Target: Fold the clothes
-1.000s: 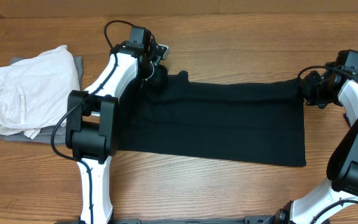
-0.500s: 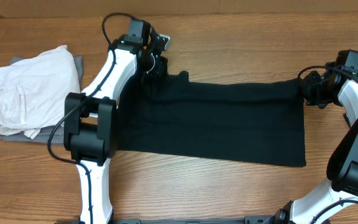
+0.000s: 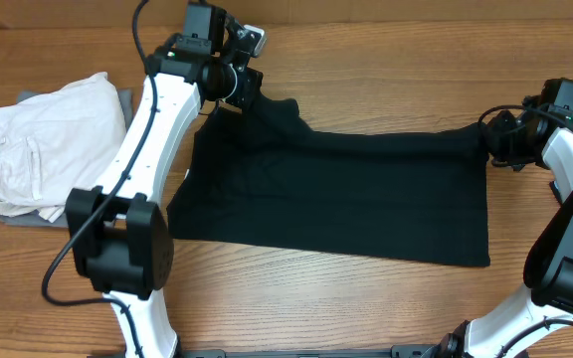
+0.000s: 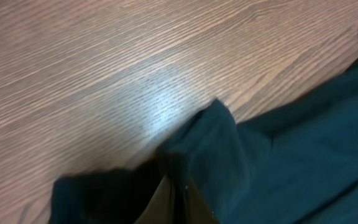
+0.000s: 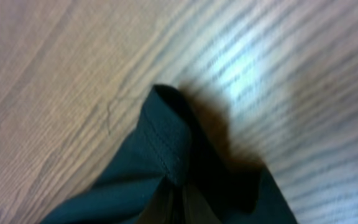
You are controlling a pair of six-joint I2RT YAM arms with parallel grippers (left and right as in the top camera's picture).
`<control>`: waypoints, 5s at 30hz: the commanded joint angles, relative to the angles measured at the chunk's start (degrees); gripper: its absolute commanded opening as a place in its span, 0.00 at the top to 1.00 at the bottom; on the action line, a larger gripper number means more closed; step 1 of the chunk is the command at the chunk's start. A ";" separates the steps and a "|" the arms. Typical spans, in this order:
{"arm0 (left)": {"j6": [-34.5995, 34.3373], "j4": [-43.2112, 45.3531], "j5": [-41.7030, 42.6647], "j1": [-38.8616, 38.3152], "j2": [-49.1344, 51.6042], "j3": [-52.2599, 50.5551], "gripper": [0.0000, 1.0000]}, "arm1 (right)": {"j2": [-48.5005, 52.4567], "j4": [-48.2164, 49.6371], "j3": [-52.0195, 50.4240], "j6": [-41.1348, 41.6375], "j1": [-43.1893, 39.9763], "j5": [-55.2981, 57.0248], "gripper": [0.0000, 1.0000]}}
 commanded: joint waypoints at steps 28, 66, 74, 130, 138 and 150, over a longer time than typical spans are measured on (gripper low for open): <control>5.64 -19.10 -5.84 0.31 -3.43 1.38 0.96 | -0.79 3.34 0.81 0.04 -0.90 3.87 0.96; 4.63 -22.36 -2.23 -1.18 -2.60 -14.21 0.83 | -0.79 2.43 0.81 0.02 -0.90 4.96 0.96; 2.16 -17.46 -3.78 -0.81 -2.62 -15.15 0.69 | -0.79 2.27 0.81 0.02 -0.90 4.96 0.96; -30.18 23.34 3.17 17.86 -2.05 -28.65 0.96 | -0.79 1.40 0.81 0.02 -0.87 4.96 0.86; -29.68 23.56 2.91 19.08 -2.08 -28.65 0.96 | -0.79 0.52 0.81 0.02 -0.87 4.92 0.83; -29.07 24.33 2.89 19.08 -2.08 -28.65 0.93 | -0.83 -1.01 0.83 -0.04 -0.96 3.78 0.96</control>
